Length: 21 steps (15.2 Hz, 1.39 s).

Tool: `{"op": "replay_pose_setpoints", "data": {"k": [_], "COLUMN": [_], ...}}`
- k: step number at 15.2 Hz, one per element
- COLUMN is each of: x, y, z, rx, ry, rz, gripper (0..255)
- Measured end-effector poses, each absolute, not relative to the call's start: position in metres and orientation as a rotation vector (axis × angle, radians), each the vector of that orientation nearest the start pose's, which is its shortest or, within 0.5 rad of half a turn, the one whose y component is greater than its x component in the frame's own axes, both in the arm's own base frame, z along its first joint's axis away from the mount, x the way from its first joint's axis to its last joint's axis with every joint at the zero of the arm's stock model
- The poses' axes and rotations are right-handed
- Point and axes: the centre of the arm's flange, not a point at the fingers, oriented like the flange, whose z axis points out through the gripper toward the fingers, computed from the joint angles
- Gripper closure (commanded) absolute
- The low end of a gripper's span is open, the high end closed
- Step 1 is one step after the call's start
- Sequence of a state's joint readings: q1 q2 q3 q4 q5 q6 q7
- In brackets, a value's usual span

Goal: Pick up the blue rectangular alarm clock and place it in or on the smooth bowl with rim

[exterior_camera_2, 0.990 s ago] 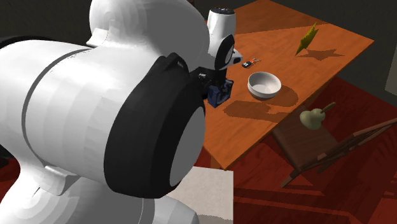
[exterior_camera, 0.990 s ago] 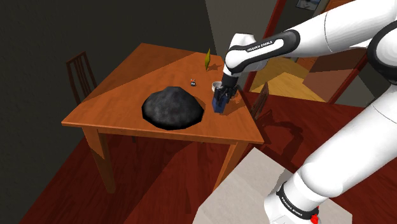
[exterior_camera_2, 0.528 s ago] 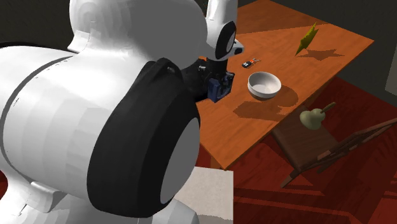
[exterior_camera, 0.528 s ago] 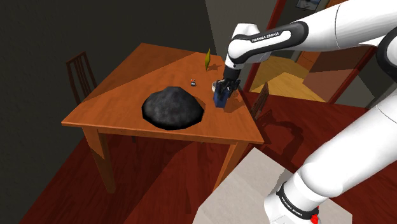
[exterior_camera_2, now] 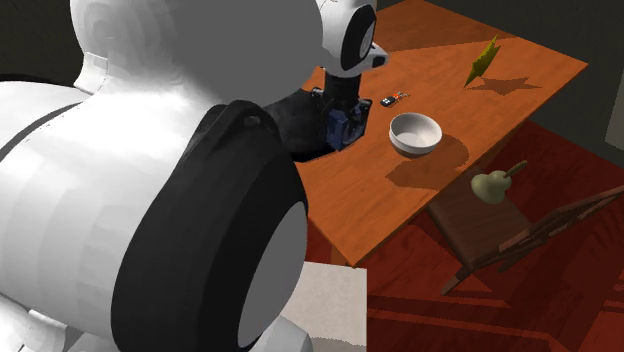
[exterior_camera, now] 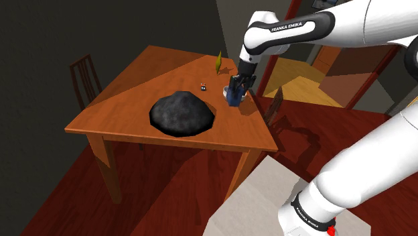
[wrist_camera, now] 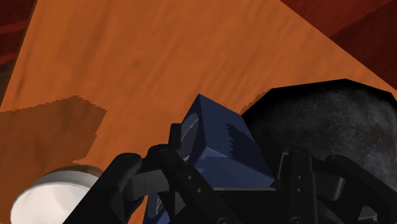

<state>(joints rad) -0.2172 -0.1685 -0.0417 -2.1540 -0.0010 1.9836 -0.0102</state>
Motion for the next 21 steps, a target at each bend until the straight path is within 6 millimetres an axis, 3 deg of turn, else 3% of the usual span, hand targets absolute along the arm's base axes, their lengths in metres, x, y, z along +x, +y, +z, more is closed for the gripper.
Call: {"op": "replay_pose_setpoints", "data": {"k": [4,6,21], "x": [0.484,0.492,0.586], "y": [-0.13,-0.143,-0.311], "z": [0.492,0.497,0.515], "rx": [-3.111,-3.111,-3.11], "ry": [0.387,0.388,0.391], "rz": [0.002,0.002,0.002], "gripper": [255,255,255]}}
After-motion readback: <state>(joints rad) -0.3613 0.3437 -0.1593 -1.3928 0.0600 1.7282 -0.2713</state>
